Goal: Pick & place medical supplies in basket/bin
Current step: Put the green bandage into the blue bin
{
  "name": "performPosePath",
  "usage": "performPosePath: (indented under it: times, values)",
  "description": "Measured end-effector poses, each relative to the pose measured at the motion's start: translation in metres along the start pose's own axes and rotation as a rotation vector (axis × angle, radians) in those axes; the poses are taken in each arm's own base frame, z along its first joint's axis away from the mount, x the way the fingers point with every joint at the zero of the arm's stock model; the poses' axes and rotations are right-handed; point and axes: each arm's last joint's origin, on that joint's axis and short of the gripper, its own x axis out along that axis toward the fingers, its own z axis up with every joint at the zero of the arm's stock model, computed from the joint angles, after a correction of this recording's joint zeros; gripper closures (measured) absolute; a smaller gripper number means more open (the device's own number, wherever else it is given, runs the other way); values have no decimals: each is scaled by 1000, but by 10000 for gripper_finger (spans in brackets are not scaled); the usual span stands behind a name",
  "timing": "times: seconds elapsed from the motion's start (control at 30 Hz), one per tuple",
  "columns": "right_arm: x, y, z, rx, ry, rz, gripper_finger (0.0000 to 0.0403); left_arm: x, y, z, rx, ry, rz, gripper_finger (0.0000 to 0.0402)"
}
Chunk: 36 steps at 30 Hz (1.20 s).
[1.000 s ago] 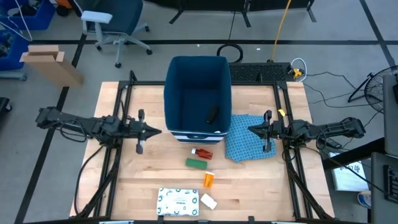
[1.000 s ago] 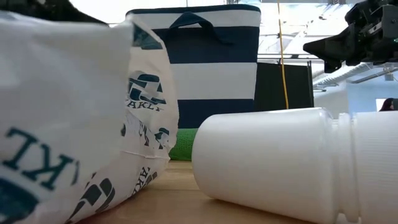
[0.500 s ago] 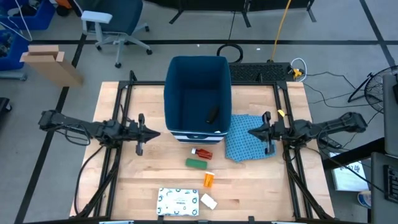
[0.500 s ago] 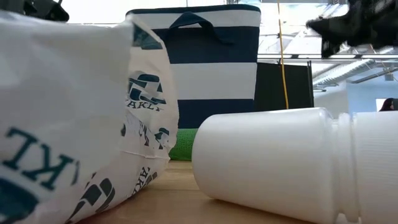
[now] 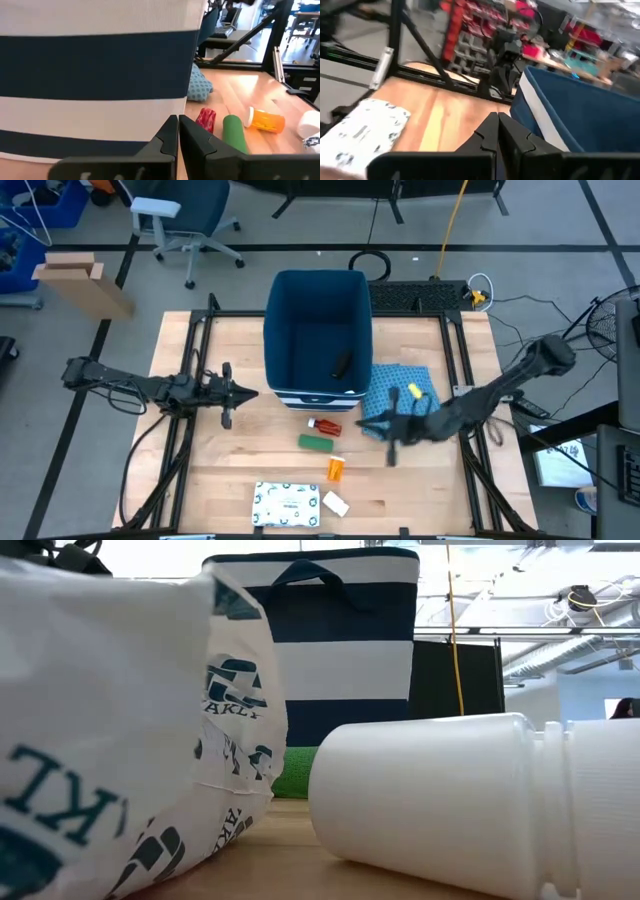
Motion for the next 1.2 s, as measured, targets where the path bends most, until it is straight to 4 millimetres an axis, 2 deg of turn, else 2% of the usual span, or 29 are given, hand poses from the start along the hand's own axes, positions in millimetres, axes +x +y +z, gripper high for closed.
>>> performPosePath:
  times: [0.1,0.27,0.33,0.43,0.57,0.73,0.87,1.03,1.2]
  values:
    - [32,22,11,-20,118,-7,403,0,0,-1,4,13,1,383]
    - [76,62,28,-62,201,121,403,0,0,-4,20,41,3,382]
    - [90,72,31,-55,240,124,399,0,0,-4,26,44,3,382]
    - [111,81,29,-57,332,152,372,0,0,-5,28,48,3,382]
    - [132,87,13,-63,436,134,309,0,0,-5,44,50,3,382]
    - [155,91,-24,-38,544,136,214,0,0,-6,57,58,3,382]
    - [167,87,-49,1,637,81,156,0,0,-7,59,68,3,382]
    - [174,81,-74,-11,747,21,121,0,1,-7,52,71,4,382]
    - [172,82,-89,-19,831,-8,119,0,1,-7,56,71,4,382]
